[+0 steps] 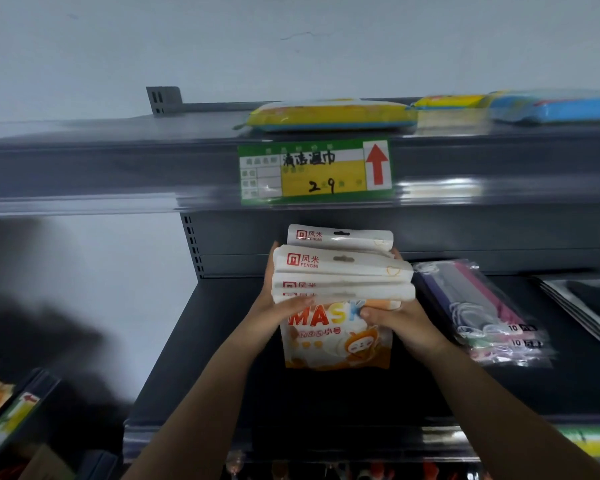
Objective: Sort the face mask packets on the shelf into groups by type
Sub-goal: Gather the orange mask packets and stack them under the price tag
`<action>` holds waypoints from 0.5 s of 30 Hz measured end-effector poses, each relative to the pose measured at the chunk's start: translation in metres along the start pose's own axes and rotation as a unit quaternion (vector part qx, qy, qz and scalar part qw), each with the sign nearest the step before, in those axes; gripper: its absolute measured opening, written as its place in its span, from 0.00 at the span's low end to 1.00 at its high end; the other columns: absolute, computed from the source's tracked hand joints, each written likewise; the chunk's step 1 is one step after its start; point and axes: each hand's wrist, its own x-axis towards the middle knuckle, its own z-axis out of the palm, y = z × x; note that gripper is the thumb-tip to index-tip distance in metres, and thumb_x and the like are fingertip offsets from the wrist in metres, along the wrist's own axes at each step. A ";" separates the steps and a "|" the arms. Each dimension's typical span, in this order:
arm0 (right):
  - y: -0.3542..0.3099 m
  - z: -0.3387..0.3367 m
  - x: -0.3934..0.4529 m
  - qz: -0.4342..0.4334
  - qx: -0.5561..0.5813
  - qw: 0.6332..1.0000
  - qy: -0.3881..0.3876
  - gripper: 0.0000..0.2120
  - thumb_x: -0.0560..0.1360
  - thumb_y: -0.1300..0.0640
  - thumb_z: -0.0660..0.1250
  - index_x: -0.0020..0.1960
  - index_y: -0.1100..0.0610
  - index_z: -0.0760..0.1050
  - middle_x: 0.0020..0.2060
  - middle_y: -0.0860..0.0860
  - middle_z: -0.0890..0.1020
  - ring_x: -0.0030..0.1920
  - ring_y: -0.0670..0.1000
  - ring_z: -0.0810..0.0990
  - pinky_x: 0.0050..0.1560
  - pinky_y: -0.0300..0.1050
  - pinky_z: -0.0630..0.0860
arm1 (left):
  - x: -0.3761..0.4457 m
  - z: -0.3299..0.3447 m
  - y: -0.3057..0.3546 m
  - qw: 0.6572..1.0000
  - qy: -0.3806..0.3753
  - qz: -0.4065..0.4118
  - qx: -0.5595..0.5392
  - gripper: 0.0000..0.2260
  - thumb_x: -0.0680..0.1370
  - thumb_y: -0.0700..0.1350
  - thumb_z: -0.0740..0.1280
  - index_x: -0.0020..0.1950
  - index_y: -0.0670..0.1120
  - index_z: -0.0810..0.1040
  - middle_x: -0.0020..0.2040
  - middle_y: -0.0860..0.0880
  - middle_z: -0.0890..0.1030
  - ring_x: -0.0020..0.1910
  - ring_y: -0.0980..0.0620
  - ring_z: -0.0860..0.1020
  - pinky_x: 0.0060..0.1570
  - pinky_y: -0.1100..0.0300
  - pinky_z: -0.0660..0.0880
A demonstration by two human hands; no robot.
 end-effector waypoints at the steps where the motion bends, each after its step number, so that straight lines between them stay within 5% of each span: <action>1: 0.001 0.001 0.000 0.000 0.004 1.000 0.004 0.60 0.52 0.53 0.84 0.74 0.64 0.55 0.62 0.64 0.75 0.58 0.57 0.80 0.48 0.45 0.80 | 0.000 0.001 0.000 1.000 -0.005 -0.007 0.001 0.43 0.66 0.46 0.76 0.75 0.43 0.57 0.59 0.49 0.79 0.51 0.59 0.82 0.41 0.69 0.77; 9: 0.001 0.010 0.007 -0.041 -0.018 0.997 0.067 0.45 0.62 0.67 0.76 0.73 0.58 0.59 0.61 0.59 0.78 0.59 0.57 0.80 0.46 0.45 0.80 | 0.009 0.020 0.001 0.988 0.112 0.019 -0.109 0.28 0.73 0.37 0.69 0.71 0.50 0.65 0.55 0.47 0.82 0.48 0.50 0.84 0.38 0.59 0.80; 12: 0.005 0.015 0.011 -0.072 -0.050 0.992 0.096 0.48 0.67 0.73 0.72 0.76 0.46 0.52 0.60 0.44 0.79 0.60 0.47 0.79 0.52 0.47 0.80 | 0.009 0.027 0.000 0.980 0.173 0.074 -0.058 0.35 0.74 0.37 0.69 0.75 0.56 0.56 0.56 0.55 0.80 0.49 0.58 0.82 0.39 0.63 0.80; 15: 0.011 0.013 0.012 -0.077 -0.076 0.987 0.121 0.52 0.67 0.71 0.72 0.76 0.43 0.45 0.51 0.30 0.80 0.55 0.35 0.79 0.49 0.38 0.79 | 0.010 0.027 -0.007 0.977 0.187 0.100 -0.026 0.41 0.73 0.37 0.70 0.76 0.56 0.48 0.51 0.62 0.77 0.46 0.65 0.82 0.37 0.66 0.79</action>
